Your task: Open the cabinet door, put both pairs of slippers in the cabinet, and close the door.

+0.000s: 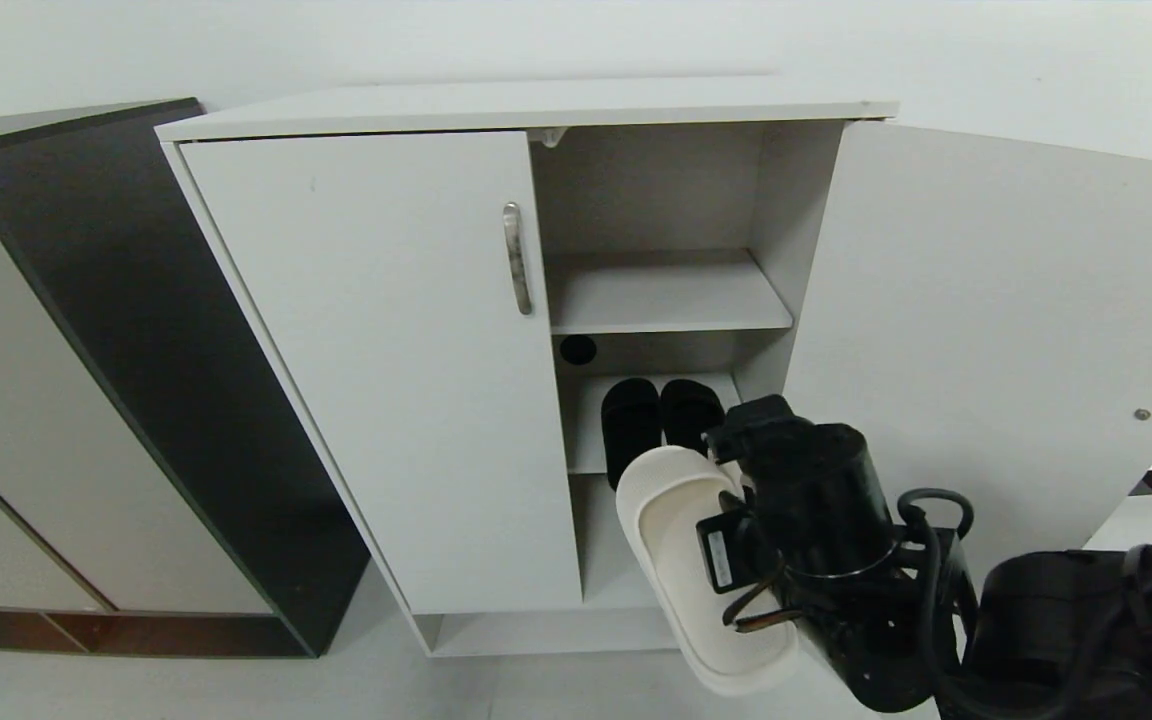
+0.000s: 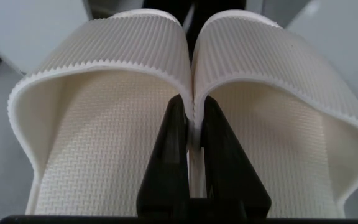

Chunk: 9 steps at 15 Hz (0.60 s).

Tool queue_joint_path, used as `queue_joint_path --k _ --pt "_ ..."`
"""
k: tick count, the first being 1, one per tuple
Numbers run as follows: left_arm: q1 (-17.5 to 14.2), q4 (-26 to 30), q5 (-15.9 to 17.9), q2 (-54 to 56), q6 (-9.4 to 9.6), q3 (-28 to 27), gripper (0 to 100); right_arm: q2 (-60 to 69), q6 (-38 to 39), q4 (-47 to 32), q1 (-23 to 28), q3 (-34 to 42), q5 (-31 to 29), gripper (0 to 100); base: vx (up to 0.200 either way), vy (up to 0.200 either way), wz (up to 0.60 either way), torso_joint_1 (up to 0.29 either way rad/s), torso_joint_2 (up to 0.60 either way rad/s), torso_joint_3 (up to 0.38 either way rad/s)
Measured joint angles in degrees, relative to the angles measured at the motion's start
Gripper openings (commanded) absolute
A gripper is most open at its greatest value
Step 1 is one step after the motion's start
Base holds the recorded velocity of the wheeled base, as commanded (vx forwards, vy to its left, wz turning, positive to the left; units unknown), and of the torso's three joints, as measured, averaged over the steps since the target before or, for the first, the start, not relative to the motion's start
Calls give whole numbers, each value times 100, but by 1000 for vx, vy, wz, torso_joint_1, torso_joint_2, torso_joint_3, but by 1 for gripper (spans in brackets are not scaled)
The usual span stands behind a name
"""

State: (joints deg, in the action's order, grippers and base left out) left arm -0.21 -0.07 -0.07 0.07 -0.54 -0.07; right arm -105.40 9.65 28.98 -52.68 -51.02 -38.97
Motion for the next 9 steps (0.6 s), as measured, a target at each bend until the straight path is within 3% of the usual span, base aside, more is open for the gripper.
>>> queue_joint_path --k 3,9 --pt "7 0 -6 0 -4 0 0 46 299 -656 -258 -1036 -646 0 0 0 0 0 0 0" --pt "5 0 -2 0 29 -2 0 24 -27 -714 -313 -2107 -857 0 0 0 0 0 0 0"
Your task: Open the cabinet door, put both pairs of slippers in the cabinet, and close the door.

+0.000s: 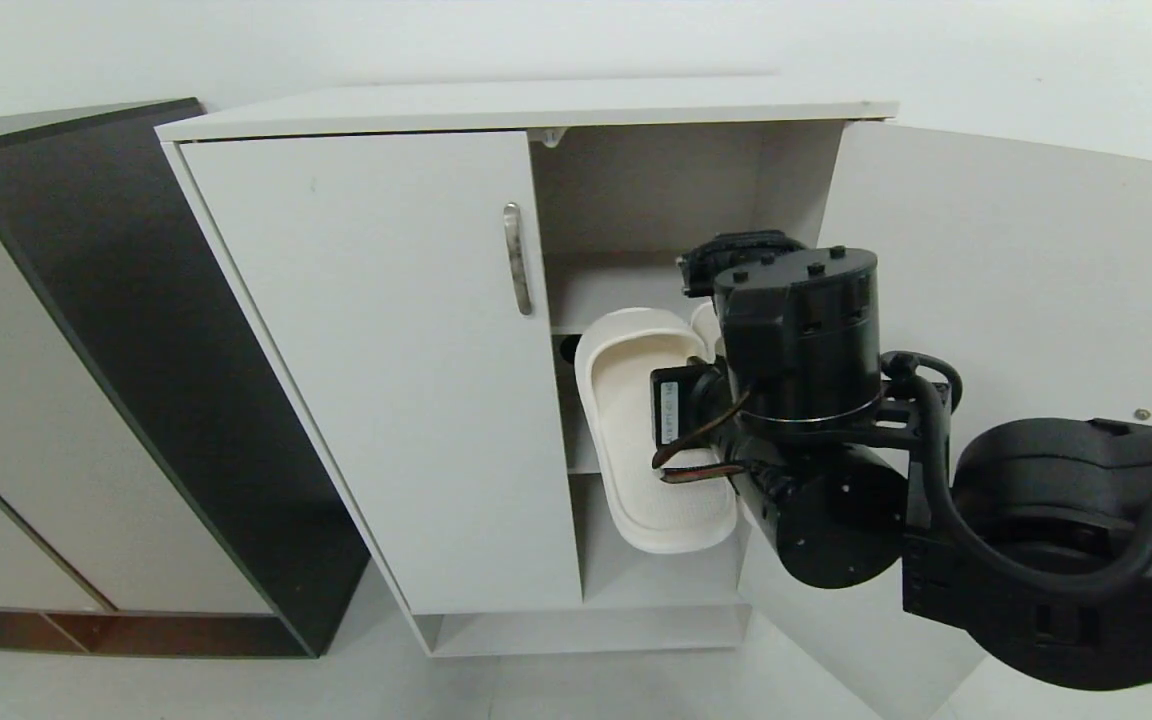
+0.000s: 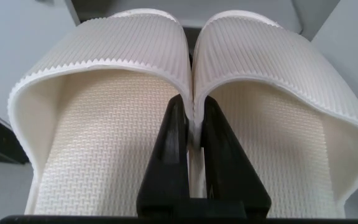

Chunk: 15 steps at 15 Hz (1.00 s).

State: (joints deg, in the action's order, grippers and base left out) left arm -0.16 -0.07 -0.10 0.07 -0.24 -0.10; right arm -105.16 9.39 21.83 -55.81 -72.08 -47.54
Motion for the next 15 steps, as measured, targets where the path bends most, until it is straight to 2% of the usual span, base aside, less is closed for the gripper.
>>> queue_joint_path --k 5,15 --pt "2 0 2 0 -7 0 0 -157 -11 -7 85 -57 -154 0 0 0 0 0 0 0" --pt "2 0 2 0 -9 0 0 -258 -26 4 195 -228 -143 0 200 0 0 2 2 3"
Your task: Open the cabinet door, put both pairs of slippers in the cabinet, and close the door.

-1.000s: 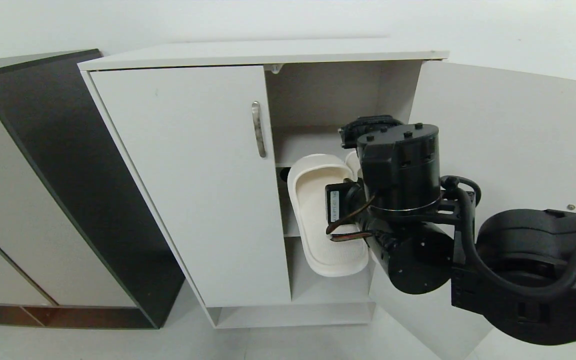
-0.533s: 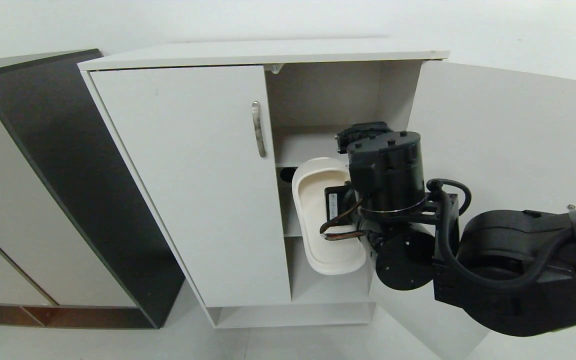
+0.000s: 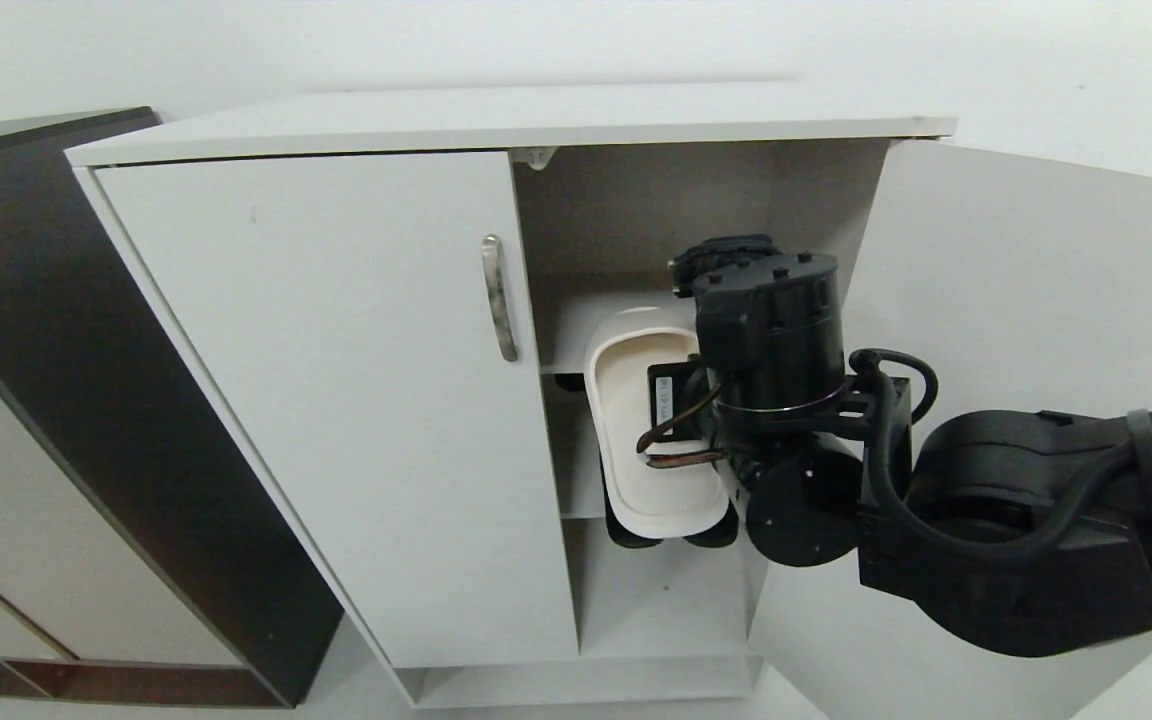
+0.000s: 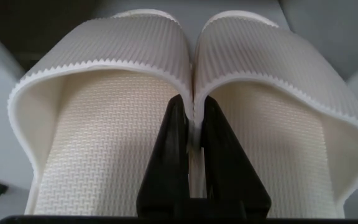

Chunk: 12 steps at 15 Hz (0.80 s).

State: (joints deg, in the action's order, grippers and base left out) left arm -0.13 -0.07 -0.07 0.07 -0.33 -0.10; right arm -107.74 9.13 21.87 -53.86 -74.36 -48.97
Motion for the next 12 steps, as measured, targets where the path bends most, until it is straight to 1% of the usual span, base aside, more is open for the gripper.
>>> queue_joint_path --k 2,7,10,12 --pt "0 0 0 0 0 2 0 -26 0 13 15 0 9 0 200 0 0 -2 2 2" --pt "-5 0 0 0 -18 0 0 -265 11 22 135 -215 41 0 0 0 0 0 0 0" --pt "0 0 0 0 -24 0 0 -424 -2 0 172 -507 61 0 0 0 0 0 0 0" --pt "0 0 -2 0 -24 0 0 -577 -112 -52 227 -844 66 0 0 0 0 0 0 0"
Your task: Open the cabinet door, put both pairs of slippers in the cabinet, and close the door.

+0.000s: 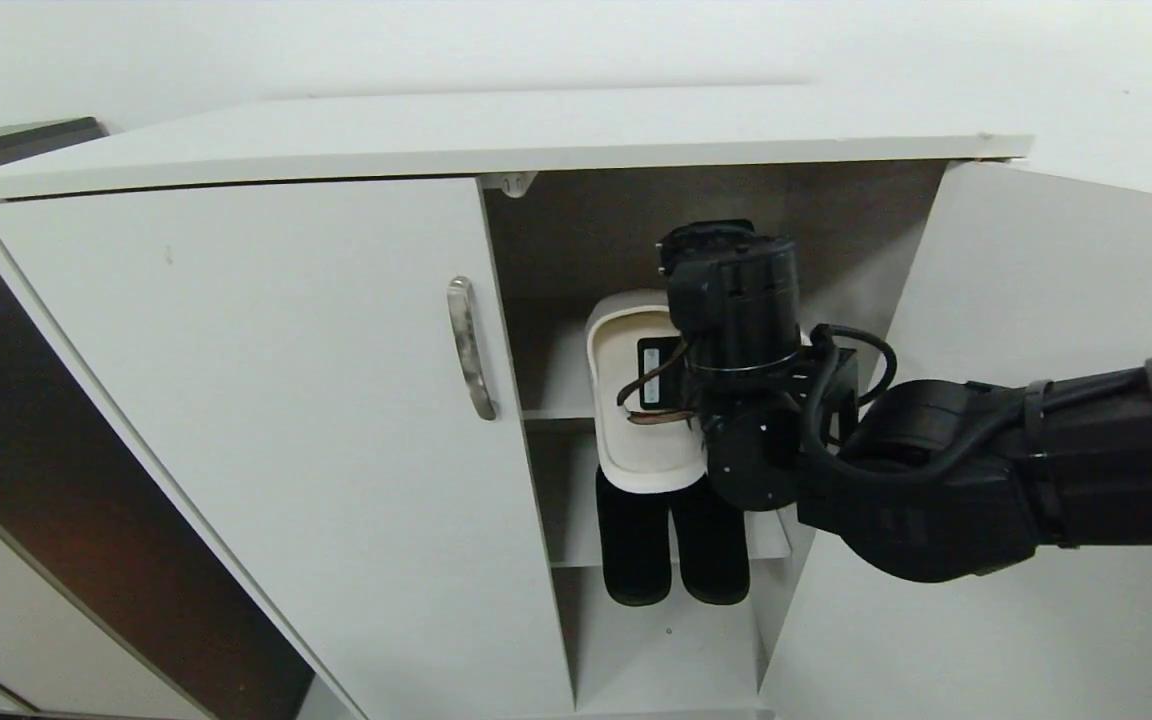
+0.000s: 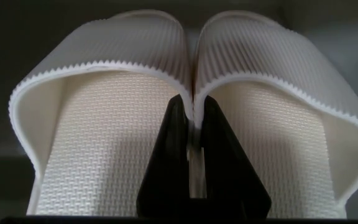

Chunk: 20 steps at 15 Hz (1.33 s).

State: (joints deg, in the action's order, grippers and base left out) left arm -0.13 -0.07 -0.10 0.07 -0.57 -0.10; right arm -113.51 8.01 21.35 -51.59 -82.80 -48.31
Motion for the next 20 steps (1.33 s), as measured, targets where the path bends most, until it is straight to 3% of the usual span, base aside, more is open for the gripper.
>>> queue_joint_path --k 11,20 --pt "0 0 -4 0 -2 0 0 -929 -35 -877 494 -1927 290 0 0 0 0 0 0 0" --pt "-5 0 -6 0 -2 0 0 -1176 -29 -898 611 -2114 288 0 0 0 0 0 0 0"
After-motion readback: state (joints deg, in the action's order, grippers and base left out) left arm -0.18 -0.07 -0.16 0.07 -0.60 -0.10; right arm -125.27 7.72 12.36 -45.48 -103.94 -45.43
